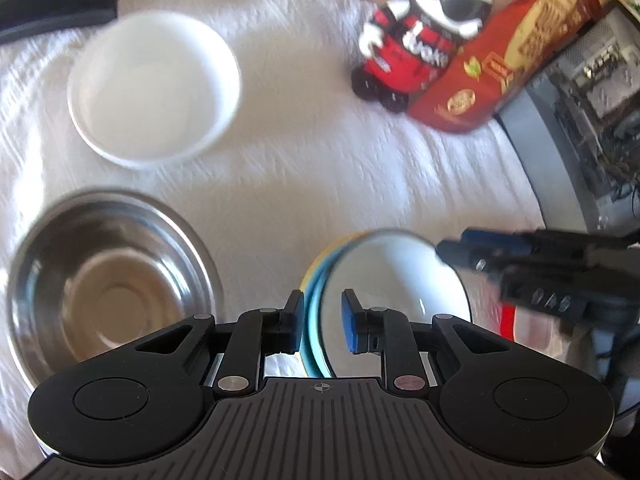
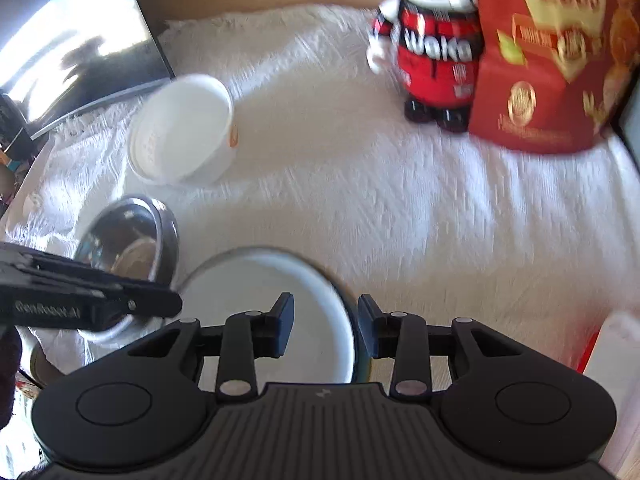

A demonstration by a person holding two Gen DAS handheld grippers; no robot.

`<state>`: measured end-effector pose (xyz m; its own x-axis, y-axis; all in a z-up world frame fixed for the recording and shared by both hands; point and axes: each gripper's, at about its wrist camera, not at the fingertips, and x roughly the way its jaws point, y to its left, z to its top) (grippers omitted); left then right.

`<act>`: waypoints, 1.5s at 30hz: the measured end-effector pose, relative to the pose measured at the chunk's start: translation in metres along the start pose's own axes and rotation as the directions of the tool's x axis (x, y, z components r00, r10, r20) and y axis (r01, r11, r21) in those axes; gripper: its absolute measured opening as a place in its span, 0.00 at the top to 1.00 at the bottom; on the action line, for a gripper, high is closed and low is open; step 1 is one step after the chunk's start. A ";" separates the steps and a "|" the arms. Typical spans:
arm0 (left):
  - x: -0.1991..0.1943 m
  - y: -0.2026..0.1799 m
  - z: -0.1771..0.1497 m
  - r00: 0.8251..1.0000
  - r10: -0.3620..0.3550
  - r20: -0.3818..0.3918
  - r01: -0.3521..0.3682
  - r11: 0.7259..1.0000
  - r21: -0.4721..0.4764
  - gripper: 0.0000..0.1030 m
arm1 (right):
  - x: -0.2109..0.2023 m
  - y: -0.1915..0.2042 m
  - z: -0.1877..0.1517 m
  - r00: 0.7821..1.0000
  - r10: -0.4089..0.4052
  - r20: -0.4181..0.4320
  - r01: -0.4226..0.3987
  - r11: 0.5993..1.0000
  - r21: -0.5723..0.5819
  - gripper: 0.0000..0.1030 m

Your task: Organize plates and bowls

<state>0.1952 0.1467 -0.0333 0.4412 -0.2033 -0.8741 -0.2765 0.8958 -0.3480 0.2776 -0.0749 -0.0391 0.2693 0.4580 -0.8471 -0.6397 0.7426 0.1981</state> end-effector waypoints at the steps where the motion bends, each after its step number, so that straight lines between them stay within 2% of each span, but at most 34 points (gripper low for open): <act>1: -0.004 0.004 0.004 1.000 0.002 0.017 -0.002 1.000 -0.009 0.77 | -0.004 0.003 0.010 1.000 -0.001 0.018 0.001 1.000 -0.007 0.65; 3: -0.014 0.017 0.016 0.997 0.020 0.068 -0.016 0.999 -0.047 0.77 | -0.008 0.010 0.035 0.999 0.006 0.054 -0.005 1.000 -0.006 0.65; 6: -0.028 0.037 0.035 0.983 0.109 0.150 -0.093 0.990 -0.106 0.78 | -0.003 0.020 0.074 0.996 0.019 0.083 -0.020 1.000 0.012 0.65; 8: -0.033 0.048 0.046 0.972 0.153 0.179 -0.130 0.983 -0.132 0.78 | 0.007 0.028 0.096 0.997 0.031 0.074 -0.032 0.999 0.014 0.65; 13: -0.035 0.070 0.067 0.958 0.186 0.216 -0.149 0.973 -0.173 0.77 | 0.041 0.048 0.126 0.999 0.042 0.016 -0.042 0.999 -0.013 0.65; 15: -0.039 0.083 0.074 0.941 0.218 0.259 -0.169 0.965 -0.201 0.77 | 0.056 0.053 0.132 1.000 0.022 0.000 -0.022 0.999 -0.038 0.65; 18: -0.045 0.106 0.079 0.895 0.319 0.311 -0.236 0.932 -0.276 0.77 | 0.077 0.054 0.139 0.999 0.026 -0.026 -0.027 0.999 -0.042 0.64; 19: -0.044 0.113 0.081 0.893 0.332 0.303 -0.242 0.924 -0.297 0.77 | 0.083 0.057 0.141 0.999 0.036 -0.031 -0.038 0.998 -0.041 0.62; 21: -0.039 0.130 0.087 0.911 0.306 0.275 -0.211 0.921 -0.327 0.77 | 0.096 0.060 0.144 0.998 0.055 -0.035 -0.057 0.997 -0.045 0.51; 22: -0.035 0.137 0.091 0.919 0.293 0.263 -0.195 0.919 -0.344 0.77 | 0.101 0.061 0.145 0.997 0.064 -0.034 -0.066 0.997 -0.050 0.49; 24: -0.027 0.147 0.094 0.928 0.285 0.242 -0.184 0.912 -0.365 0.77 | 0.111 0.067 0.149 0.996 0.080 -0.041 -0.082 0.995 -0.061 0.48; 28: -0.007 0.155 0.099 0.922 0.323 0.213 -0.227 0.898 -0.377 0.75 | 0.140 0.081 0.155 0.996 0.065 -0.065 -0.069 0.995 -0.067 0.48; 31: 0.006 0.161 0.098 0.937 0.291 0.191 -0.198 0.896 -0.397 0.75 | 0.168 0.083 0.153 0.988 0.083 -0.127 -0.087 0.996 -0.022 0.48; 32: 0.011 0.162 0.097 0.943 0.278 0.184 -0.187 0.897 -0.402 0.75 | 0.177 0.083 0.152 0.984 0.094 -0.149 -0.095 0.995 0.000 0.48; 34: 0.018 0.160 0.095 0.954 0.247 0.167 -0.163 0.901 -0.402 0.75 | 0.187 0.081 0.149 0.975 0.129 -0.183 -0.125 0.992 0.033 0.63; 35: 0.021 0.158 0.096 0.961 0.224 0.164 -0.143 0.906 -0.399 0.73 | 0.188 0.079 0.147 0.967 0.157 -0.198 -0.150 0.987 0.049 0.77; 36: 0.023 0.154 0.096 0.965 0.207 0.161 -0.130 0.910 -0.394 0.71 | 0.186 0.076 0.146 0.960 0.187 -0.207 -0.177 0.982 0.068 0.79; 40: 0.026 0.126 0.096 0.975 0.160 0.156 -0.098 0.934 -0.345 0.72 | 0.156 0.055 0.143 0.964 0.205 -0.170 -0.193 0.977 0.086 0.79; 45: 0.037 0.079 0.096 0.991 0.040 0.128 -0.006 0.966 -0.258 0.72 | 0.116 0.010 0.128 0.979 0.153 -0.135 -0.137 0.983 0.124 0.79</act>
<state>0.2711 0.2479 -0.0608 0.5356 -0.1147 -0.8366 -0.4900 0.7646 -0.4186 0.3943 0.0484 -0.0724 0.0682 0.4963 -0.8655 -0.5764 0.7276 0.3718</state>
